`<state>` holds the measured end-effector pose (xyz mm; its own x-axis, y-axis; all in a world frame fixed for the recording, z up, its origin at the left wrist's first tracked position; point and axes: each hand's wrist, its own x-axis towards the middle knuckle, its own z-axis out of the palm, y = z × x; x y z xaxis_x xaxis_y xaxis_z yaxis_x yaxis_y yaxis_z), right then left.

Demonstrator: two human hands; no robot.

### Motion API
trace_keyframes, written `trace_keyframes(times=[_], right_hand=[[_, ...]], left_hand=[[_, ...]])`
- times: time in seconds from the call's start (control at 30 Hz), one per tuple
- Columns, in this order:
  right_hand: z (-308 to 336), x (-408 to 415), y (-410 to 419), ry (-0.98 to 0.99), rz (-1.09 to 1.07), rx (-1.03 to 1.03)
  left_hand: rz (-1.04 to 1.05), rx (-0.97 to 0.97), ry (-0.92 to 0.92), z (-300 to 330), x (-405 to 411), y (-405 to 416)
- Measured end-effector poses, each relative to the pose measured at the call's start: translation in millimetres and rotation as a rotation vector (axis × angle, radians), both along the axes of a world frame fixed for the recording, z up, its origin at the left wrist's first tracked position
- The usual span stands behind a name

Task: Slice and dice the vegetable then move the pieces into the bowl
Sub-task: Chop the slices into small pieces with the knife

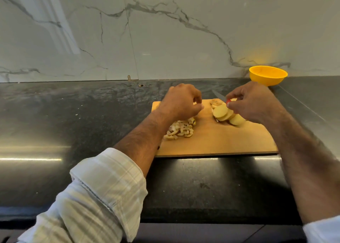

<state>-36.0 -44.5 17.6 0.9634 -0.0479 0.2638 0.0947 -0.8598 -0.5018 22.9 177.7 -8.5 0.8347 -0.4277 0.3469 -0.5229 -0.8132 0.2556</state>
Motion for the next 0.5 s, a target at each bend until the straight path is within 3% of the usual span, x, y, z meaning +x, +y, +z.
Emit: trace_keyframes(times=[0.23,0.4,0.5], right_hand=[[11,17,-24,-0.049,0.008,0.063],[-5,19,-43,-0.049,0.005,0.154],[-1,19,-47,-0.111,-0.001,0.19]], left_hand=[[-0.075,0.1,0.12,-7,-12,-40],[-0.096,-0.017,0.256,-10,-8,-55],[-0.109,-0.115,0.213,-10,-4,-53]])
